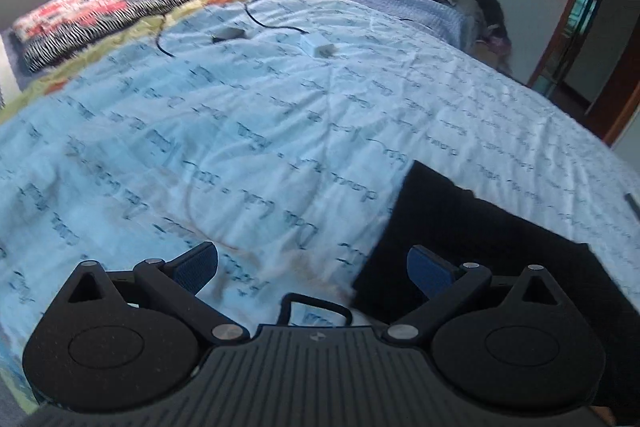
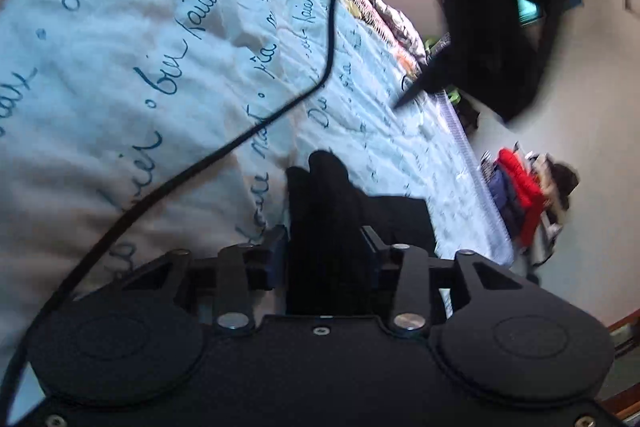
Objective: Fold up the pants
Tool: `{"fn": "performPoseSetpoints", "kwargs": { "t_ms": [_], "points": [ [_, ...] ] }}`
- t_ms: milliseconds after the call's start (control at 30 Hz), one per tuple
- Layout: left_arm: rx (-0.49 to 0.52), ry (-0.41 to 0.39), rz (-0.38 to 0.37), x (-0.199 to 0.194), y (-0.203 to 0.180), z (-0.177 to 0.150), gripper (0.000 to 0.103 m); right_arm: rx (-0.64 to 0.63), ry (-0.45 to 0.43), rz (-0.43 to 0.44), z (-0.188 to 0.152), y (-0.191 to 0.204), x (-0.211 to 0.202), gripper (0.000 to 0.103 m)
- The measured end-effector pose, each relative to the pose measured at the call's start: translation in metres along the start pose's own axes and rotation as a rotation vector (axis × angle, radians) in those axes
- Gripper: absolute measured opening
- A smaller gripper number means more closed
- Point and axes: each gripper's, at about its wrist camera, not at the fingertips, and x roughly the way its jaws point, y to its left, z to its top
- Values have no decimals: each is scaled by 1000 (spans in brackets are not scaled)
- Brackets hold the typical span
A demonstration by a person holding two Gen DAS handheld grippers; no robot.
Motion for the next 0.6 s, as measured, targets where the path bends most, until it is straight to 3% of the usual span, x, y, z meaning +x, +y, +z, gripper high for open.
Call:
{"fn": "performPoseSetpoints", "kwargs": {
  "t_ms": [67,167,267,367,500,600],
  "points": [
    [-49,35,-57,6,3,0,102,64,-15,6,0,-6,-4,16],
    [-147,79,-148,15,14,2,102,304,-71,90,-8,-40,-18,14],
    [-285,159,-344,31,26,9,102,472,-123,152,-21,-74,-29,14],
    [-348,214,-500,46,18,16,102,560,-151,180,-30,-95,-38,14],
    [-326,230,-495,59,-3,23,102,602,-168,192,-35,-103,-42,14],
    [-320,247,-544,71,-12,30,102,653,-192,213,-35,-107,-44,12]
  ]
}}
